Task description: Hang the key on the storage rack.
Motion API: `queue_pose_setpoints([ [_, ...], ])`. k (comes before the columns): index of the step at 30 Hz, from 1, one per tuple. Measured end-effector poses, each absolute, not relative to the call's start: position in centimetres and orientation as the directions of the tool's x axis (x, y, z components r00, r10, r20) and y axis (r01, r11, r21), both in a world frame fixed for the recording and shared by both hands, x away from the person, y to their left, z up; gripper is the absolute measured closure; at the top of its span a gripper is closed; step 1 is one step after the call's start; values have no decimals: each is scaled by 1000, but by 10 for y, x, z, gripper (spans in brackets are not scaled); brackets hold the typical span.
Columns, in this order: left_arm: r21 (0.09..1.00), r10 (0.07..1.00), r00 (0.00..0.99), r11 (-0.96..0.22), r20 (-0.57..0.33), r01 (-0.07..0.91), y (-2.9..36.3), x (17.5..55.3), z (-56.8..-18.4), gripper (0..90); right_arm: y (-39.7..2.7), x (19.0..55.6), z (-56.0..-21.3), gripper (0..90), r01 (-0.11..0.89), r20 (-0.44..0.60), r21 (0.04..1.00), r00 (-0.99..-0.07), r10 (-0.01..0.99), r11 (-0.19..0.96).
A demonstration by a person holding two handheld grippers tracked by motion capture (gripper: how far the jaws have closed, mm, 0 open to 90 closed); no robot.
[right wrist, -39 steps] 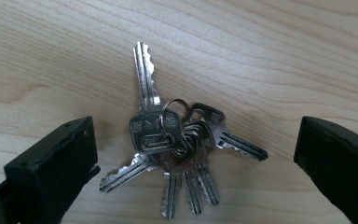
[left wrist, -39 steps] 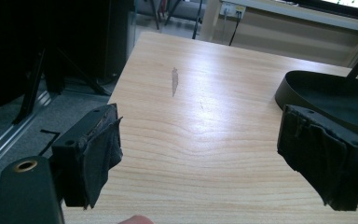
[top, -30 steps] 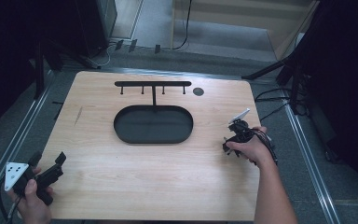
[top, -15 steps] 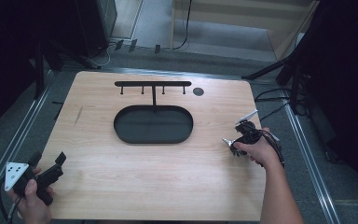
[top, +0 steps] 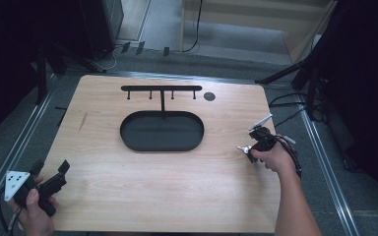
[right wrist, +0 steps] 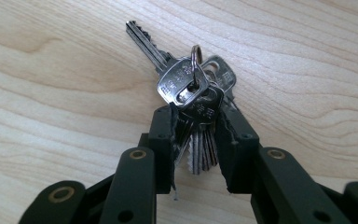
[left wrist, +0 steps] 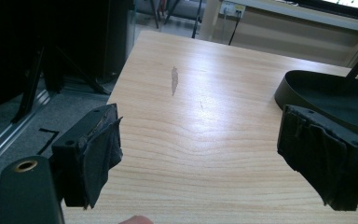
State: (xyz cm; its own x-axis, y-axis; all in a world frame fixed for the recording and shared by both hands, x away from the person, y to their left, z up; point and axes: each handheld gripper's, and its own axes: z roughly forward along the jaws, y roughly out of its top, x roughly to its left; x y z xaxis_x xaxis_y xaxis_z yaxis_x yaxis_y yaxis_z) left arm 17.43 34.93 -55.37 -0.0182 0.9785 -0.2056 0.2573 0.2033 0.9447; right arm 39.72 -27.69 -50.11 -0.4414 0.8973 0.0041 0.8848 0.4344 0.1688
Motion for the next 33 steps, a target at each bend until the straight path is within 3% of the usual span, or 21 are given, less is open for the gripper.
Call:
queue_pose_setpoints([
  [2,945,978,-17,203,-206,258,349,174,-554,137,-279,398,-491,861,889,23,219,-417,909,402],
  [7,944,978,-17,205,-208,259,349,175,-554,137,-274,397,-487,863,867,-37,163,-472,881,471],
  [20,942,977,-16,207,-210,264,350,175,-554,138,-263,403,-455,863,844,-61,192,-499,864,501],
  [33,941,977,-17,208,-212,268,350,175,-553,138,-218,413,-406,863,841,-66,211,-497,865,499],
])
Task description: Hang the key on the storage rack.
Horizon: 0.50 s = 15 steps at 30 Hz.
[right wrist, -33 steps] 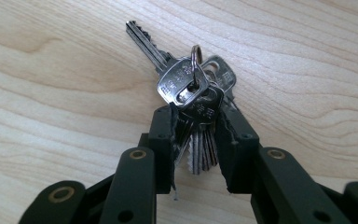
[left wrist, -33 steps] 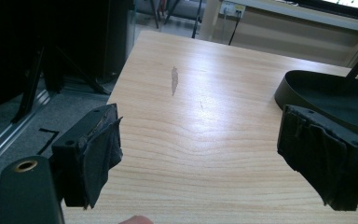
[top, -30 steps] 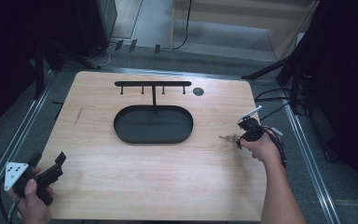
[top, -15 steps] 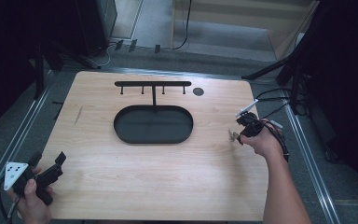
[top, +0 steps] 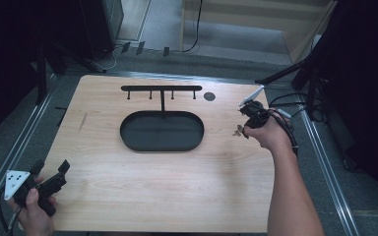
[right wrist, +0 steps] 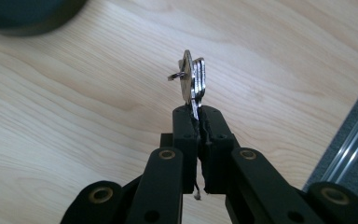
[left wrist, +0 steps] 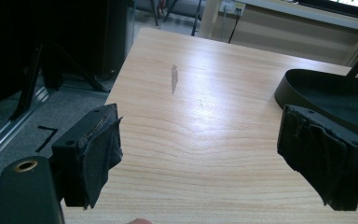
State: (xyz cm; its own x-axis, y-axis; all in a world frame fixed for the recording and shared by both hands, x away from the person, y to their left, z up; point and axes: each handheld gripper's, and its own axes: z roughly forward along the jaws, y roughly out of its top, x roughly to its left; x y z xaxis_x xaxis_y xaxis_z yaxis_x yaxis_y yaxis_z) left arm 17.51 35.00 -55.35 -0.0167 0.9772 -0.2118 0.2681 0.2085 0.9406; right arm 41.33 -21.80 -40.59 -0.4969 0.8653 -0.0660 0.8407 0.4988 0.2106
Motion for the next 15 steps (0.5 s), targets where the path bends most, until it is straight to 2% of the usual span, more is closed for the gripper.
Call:
queue_pose_setpoints([
  [15,940,977,-15,210,-214,267,349,175,-554,138,-137,425,-353,864,803,-77,262,-536,841,536],
])
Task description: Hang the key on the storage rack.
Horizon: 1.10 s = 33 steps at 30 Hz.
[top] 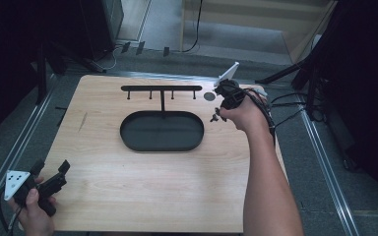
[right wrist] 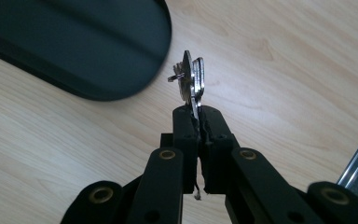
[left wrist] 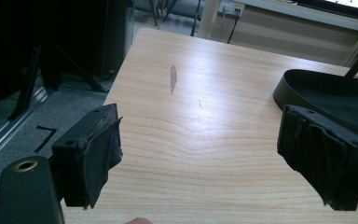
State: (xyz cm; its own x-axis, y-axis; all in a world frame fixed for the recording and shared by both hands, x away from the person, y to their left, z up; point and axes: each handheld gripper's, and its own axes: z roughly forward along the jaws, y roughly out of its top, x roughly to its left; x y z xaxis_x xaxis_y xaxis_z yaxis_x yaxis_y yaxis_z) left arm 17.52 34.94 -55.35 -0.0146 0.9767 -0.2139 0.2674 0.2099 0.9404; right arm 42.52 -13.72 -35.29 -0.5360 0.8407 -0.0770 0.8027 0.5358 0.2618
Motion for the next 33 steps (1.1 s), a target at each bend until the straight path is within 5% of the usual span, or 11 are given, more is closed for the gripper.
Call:
queue_pose_setpoints([
  [14,940,977,-14,210,-214,268,349,175,-553,138,-88,429,-316,864,777,-92,304,-552,829,551],
  [33,940,976,-11,210,-215,268,350,175,-554,138,-63,432,-310,870,758,-135,305,-564,814,576],
])
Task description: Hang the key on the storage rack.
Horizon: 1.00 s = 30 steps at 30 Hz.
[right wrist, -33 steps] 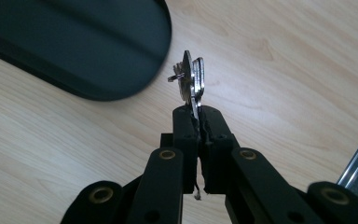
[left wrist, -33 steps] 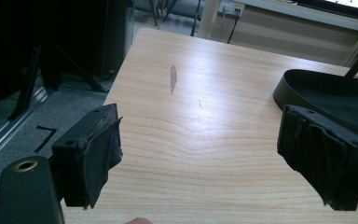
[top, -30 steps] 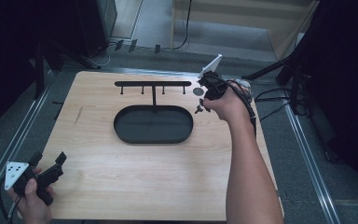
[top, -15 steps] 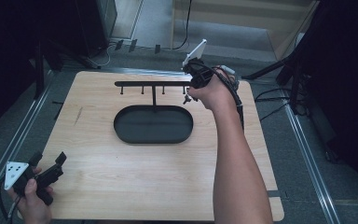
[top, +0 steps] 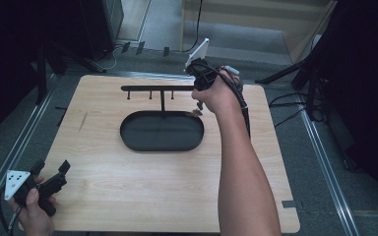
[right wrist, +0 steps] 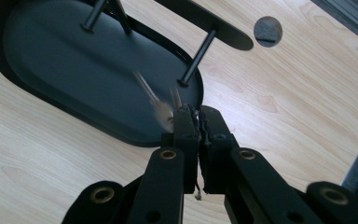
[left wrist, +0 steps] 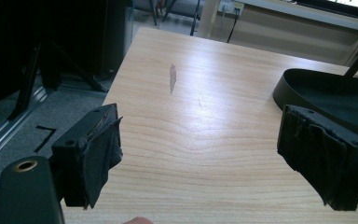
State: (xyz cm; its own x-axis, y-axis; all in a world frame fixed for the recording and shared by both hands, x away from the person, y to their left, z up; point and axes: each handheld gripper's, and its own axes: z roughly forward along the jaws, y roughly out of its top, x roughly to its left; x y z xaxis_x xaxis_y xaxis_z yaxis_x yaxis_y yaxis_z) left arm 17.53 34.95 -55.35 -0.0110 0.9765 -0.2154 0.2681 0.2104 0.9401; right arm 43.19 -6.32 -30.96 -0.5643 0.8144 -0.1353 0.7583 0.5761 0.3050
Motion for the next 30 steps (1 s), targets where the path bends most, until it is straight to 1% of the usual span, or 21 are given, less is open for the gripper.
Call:
queue_pose_setpoints([
  [4,940,976,-10,211,-216,268,350,175,-554,138,-61,432,-313,872,746,-186,292,-569,801,598],
  [9,939,977,-10,209,-215,272,350,175,-553,138,-61,433,-308,872,746,-160,309,-570,806,589],
  [19,939,976,-10,213,-218,271,350,175,-554,138,-51,433,-296,873,727,-172,308,-592,787,614],
  [30,940,976,-8,212,-218,267,350,175,-554,138,-44,435,-287,873,723,-180,325,-585,791,609],
])
